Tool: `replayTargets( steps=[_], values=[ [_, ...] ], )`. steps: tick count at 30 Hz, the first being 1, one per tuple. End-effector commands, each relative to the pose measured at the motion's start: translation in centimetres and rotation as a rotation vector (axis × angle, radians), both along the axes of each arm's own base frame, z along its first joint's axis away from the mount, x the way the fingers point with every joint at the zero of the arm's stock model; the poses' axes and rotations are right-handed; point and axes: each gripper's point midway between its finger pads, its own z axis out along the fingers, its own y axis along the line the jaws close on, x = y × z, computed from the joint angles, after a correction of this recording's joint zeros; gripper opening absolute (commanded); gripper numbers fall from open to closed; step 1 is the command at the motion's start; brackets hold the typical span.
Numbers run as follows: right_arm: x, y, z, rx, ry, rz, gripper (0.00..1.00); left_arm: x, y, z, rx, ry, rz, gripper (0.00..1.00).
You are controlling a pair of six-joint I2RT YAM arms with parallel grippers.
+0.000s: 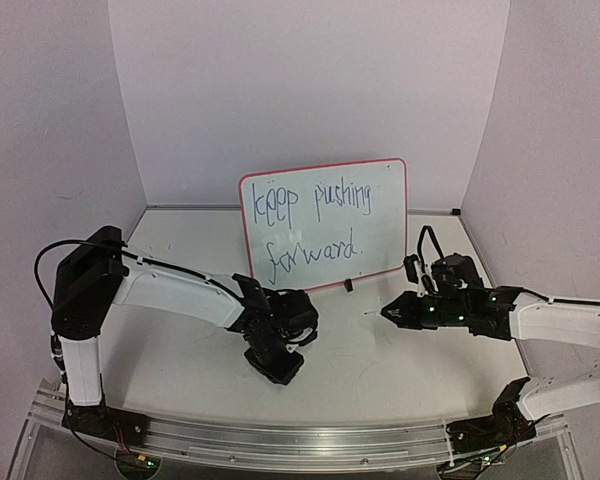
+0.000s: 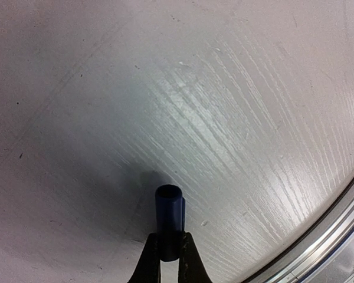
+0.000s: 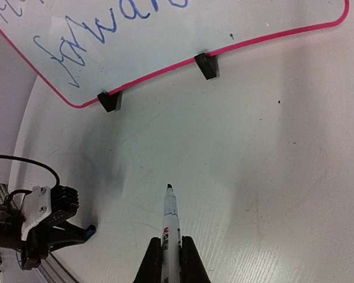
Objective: Write a sentence on the whiteboard
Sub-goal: Pick up the pen cap from the center of the board.
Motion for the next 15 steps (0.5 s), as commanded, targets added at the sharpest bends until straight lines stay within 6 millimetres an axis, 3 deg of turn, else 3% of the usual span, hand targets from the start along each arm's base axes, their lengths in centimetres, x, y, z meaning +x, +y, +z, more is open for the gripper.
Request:
replayTargets(
  steps=[1,5,9,15],
  values=[
    [-1.3,2.5,2.8,0.098,-0.025,0.205,0.0,0.3,1.5,-1.2,0.038,-0.055,-0.015,0.0],
    [-2.7,2.2,3.2,0.191,0.047,0.316,0.0,0.9,0.7,0.8,-0.075,-0.128,-0.035,0.0],
    [-5.2,3.5,4.8,0.323,0.139,0.485,0.0,1.0,-0.5,3.1,-0.224,-0.186,-0.079,0.0],
    [-7.6,4.7,5.0,0.411,0.301,0.639,0.0,-1.4,-3.3,7.0,-0.475,-0.19,-0.235,0.0]
  ],
)
